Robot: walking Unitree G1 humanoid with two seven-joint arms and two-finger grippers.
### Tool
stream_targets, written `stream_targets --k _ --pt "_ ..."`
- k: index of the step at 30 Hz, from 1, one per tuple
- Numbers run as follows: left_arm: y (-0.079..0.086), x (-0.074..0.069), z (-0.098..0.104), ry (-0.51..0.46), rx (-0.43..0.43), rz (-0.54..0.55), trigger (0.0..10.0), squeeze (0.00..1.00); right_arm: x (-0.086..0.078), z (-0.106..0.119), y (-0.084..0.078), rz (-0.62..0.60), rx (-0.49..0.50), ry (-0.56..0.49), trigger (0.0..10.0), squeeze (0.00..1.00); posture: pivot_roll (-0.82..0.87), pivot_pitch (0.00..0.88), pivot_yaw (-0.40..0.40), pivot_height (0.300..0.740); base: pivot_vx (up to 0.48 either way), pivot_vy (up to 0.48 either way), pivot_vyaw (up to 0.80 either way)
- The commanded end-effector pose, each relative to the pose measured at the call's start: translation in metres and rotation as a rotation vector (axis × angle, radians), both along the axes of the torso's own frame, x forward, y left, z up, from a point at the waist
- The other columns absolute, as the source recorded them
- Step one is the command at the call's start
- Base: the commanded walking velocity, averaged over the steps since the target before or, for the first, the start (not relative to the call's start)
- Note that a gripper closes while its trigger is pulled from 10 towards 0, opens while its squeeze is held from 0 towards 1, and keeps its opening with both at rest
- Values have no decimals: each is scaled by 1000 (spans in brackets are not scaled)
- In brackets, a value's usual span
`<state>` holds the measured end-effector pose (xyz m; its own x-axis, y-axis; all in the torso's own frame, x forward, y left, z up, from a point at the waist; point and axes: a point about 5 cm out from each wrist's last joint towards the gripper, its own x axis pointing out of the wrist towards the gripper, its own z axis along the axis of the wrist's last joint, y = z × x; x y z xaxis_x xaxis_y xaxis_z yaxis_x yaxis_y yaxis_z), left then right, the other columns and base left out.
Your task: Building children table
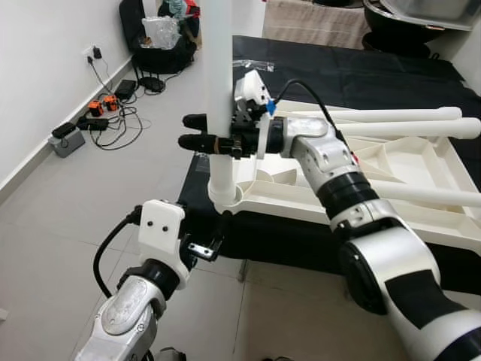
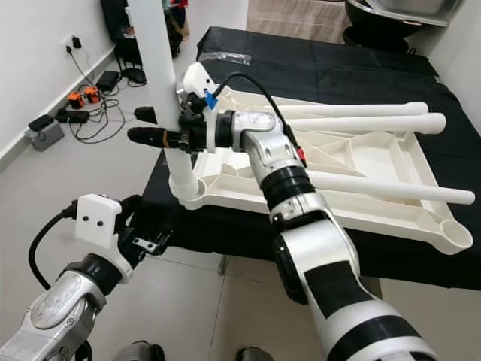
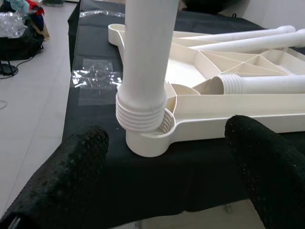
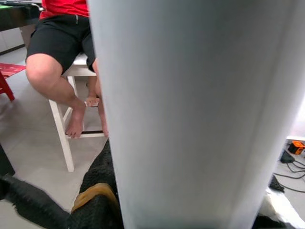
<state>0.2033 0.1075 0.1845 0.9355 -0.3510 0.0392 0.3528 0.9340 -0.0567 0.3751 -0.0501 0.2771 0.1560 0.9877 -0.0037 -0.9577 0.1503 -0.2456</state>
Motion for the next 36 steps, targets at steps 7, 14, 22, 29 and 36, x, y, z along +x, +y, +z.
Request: stream_targets --k 7,14,22,29,36 --pt "-2 -4 2 7 0 0 10000 0 5 10 -7 -2 -38 -26 10000 0 68 206 -96 740 0 0 0" --pt "-2 -2 3 8 6 6 10000 0 4 10 -16 56 -82 1 10000 0 64 216 -93 740 0 0 0" --pt "0 0 3 10 7 12 10000 0 3 13 -21 89 -73 23 10000 0 63 216 -86 740 0 0 0" --pt "-1 0 3 9 8 11 10000 0 3 14 -12 104 -27 44 10000 0 65 210 -83 740 0 0 0" --pt "-1 0 4 6 13 14 10000 0 2 11 -8 116 -22 49 10000 0 64 209 -83 740 0 0 0"
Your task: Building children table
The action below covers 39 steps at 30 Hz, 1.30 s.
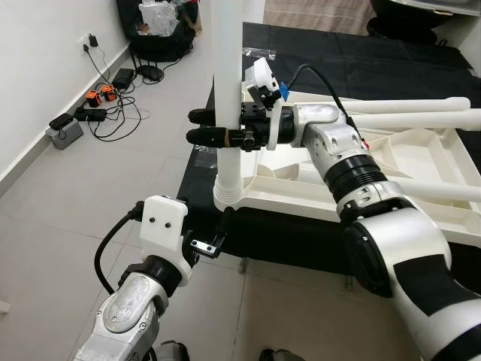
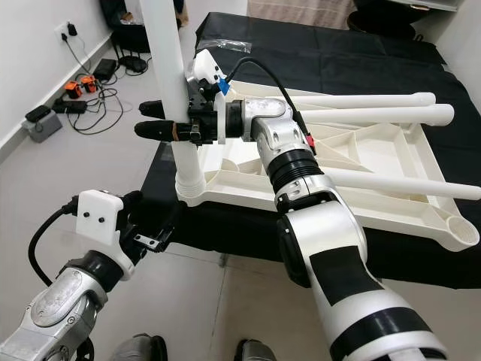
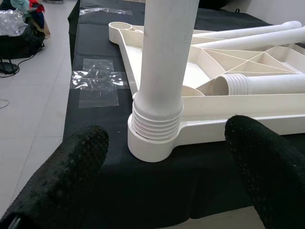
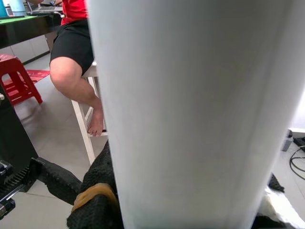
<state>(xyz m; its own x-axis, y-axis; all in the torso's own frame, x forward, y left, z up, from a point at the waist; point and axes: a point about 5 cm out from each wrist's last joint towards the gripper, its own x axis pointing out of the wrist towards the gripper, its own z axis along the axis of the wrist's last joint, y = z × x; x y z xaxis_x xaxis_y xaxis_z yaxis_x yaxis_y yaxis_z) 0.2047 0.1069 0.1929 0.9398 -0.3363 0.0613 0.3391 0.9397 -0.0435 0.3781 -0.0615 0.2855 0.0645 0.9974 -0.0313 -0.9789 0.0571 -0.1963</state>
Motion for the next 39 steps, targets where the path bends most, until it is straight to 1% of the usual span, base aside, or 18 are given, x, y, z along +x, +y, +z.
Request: stream_targets --k 1,3,5,7,10,14,20,30,32,36,39 --pt "0 -1 -5 31 8 -1 10000 0 -1 3 4 25 0 -4 10000 0 64 209 -83 740 0 0 0" --pt "0 -1 -5 31 10 0 10000 0 0 0 3 0 -5 -9 10000 0 63 208 -85 740 0 0 0" --pt "0 -1 -4 29 8 1 10000 0 3 -2 1 -63 -1 -14 10000 0 65 209 -83 740 0 0 0" --pt "0 -1 -4 28 8 0 10000 0 4 -4 0 -85 4 -14 10000 0 65 209 -83 740 0 0 0" --pt "0 -1 -4 27 8 0 10000 0 5 -5 -1 -96 8 -13 10000 0 64 208 -81 740 0 0 0" --pt "1 0 -4 25 10 0 10000 0 5 -12 -7 -102 6 0 10000 0 63 206 -76 740 0 0 0" --pt "0 1 -4 24 11 -2 10000 0 4 -16 -11 -106 1 2 10000 0 63 207 -75 740 0 0 0" --pt "2 2 -3 20 16 -1 10000 0 5 -24 -16 -149 -1 5 10000 0 65 205 -70 740 0 0 0" --pt "2 2 -3 18 17 -3 10000 0 5 -28 -23 -160 -10 7 10000 0 65 198 -65 740 0 0 0" --pt "2 2 -3 18 18 -3 10000 0 5 -28 -25 -163 -11 6 10000 0 65 198 -65 740 0 0 0" --pt "2 3 -3 16 20 -5 10000 0 6 -27 -30 -175 -16 1 10000 0 63 198 -63 740 0 0 0"
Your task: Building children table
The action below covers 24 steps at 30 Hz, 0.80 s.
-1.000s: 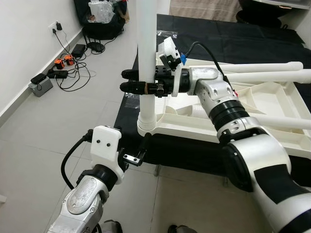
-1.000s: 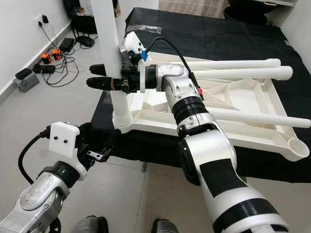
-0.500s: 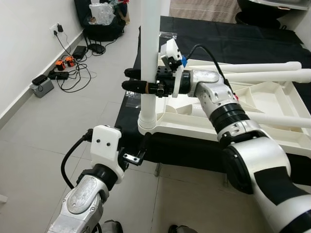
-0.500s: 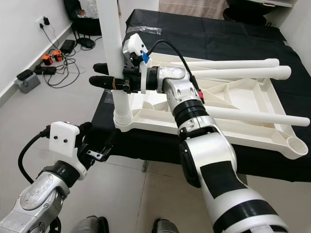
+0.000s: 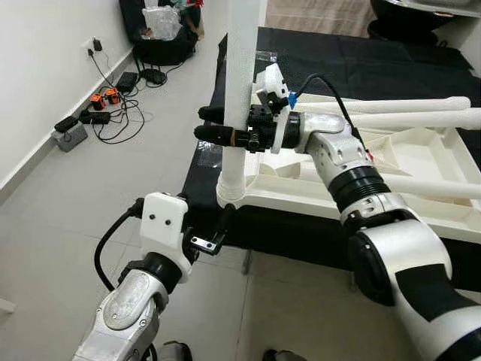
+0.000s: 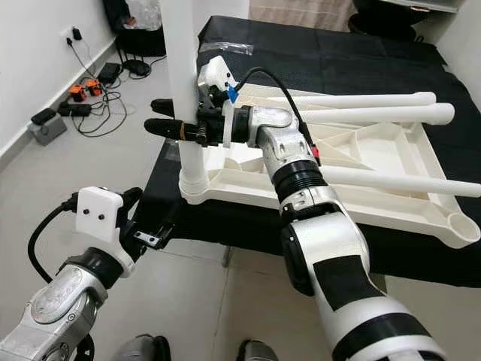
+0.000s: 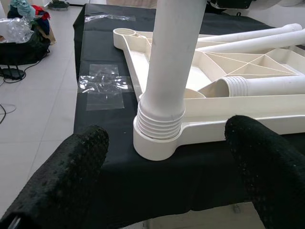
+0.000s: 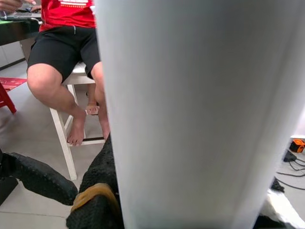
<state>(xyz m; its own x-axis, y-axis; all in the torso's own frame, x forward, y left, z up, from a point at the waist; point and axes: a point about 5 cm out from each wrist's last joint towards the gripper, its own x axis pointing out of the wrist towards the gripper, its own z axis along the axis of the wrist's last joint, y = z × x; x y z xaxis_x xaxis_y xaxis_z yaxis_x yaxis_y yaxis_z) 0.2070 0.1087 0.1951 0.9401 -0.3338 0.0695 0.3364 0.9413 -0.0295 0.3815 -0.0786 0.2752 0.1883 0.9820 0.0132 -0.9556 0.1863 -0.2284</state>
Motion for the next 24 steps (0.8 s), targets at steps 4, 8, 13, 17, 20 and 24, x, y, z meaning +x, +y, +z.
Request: stream_targets --k 4,8,13,17,20,24 --pt "0 2 -5 25 11 -11 10000 0 2 -22 -16 -73 -68 40 10000 0 63 196 -61 740 0 0 0" --pt "0 2 -4 22 13 -12 10000 0 2 -32 -15 -114 -81 52 10000 0 63 196 -61 740 0 0 0" --pt "0 3 -3 19 17 -12 10000 0 10 -38 -21 -279 -70 82 10000 0 63 198 -61 740 0 0 0" --pt "0 3 -3 16 16 -11 10000 0 15 -41 -29 -388 -71 92 10000 0 63 198 -61 740 0 0 0" --pt "1 4 -3 15 17 -10 10000 0 17 -41 -30 -447 -65 93 10000 0 60 199 -61 740 0 0 0" --pt "1 4 -3 14 16 -9 10000 0 21 -41 -32 -536 -51 95 10000 0 60 201 -61 740 0 0 0"
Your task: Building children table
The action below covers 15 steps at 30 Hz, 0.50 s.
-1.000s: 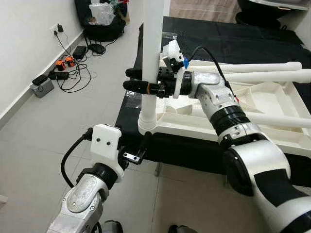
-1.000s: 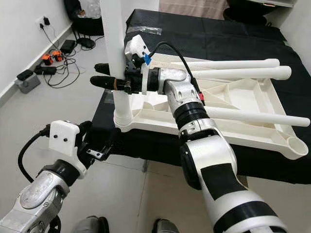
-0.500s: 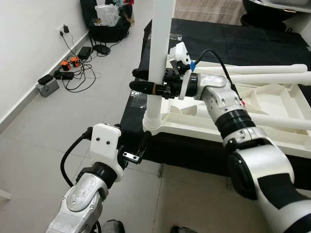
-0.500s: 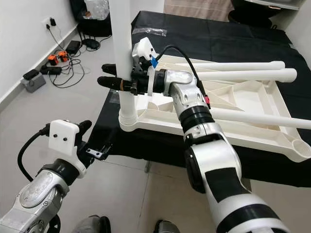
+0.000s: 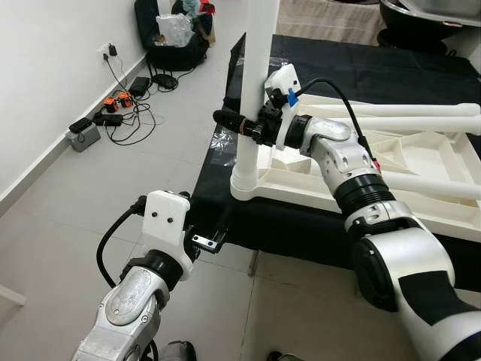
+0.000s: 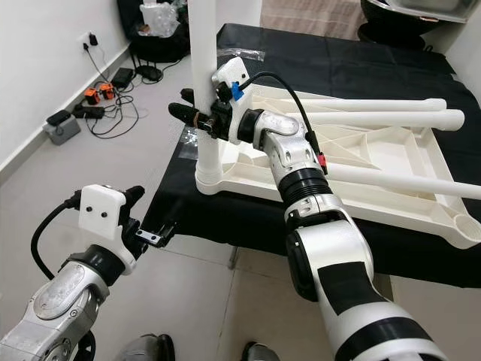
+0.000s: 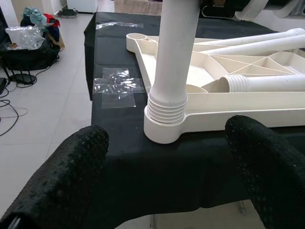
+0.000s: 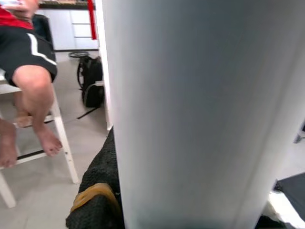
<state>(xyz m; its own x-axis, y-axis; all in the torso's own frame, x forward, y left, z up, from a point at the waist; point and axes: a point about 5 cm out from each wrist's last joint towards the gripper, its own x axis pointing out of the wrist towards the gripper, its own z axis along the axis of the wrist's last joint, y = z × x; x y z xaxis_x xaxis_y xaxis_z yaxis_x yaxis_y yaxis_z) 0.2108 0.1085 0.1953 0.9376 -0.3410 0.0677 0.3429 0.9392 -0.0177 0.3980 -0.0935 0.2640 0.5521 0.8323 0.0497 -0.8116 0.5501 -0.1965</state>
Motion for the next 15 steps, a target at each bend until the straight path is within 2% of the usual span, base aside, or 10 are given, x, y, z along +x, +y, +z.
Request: stream_targets --k 1,3,4,5,6,9,15 --pt "1 0 -3 16 5 -2 10000 0 4 -30 -17 -139 -80 99 10000 0 60 201 -61 740 0 0 0" --pt "1 1 -2 14 6 -1 10000 0 9 -29 -20 -243 -72 95 10000 0 60 200 -62 740 0 0 0" --pt "1 1 -2 14 6 -1 10000 0 9 -29 -20 -243 -72 95 10000 0 60 200 -62 740 0 0 0" --pt "2 1 -2 13 8 -1 10000 0 13 -26 -24 -367 -47 87 10000 0 60 200 -62 740 0 0 0" --pt "2 1 -3 13 9 -1 10000 0 15 -25 -27 -420 -29 91 10000 0 60 200 -62 740 0 0 0" --pt "2 1 -3 13 9 -1 10000 0 16 -25 -28 -454 -18 95 10000 0 60 200 -62 740 0 0 0" --pt "2 3 -3 12 10 -2 10000 0 20 -29 -34 -688 74 136 10000 0 57 201 -60 740 0 0 0"
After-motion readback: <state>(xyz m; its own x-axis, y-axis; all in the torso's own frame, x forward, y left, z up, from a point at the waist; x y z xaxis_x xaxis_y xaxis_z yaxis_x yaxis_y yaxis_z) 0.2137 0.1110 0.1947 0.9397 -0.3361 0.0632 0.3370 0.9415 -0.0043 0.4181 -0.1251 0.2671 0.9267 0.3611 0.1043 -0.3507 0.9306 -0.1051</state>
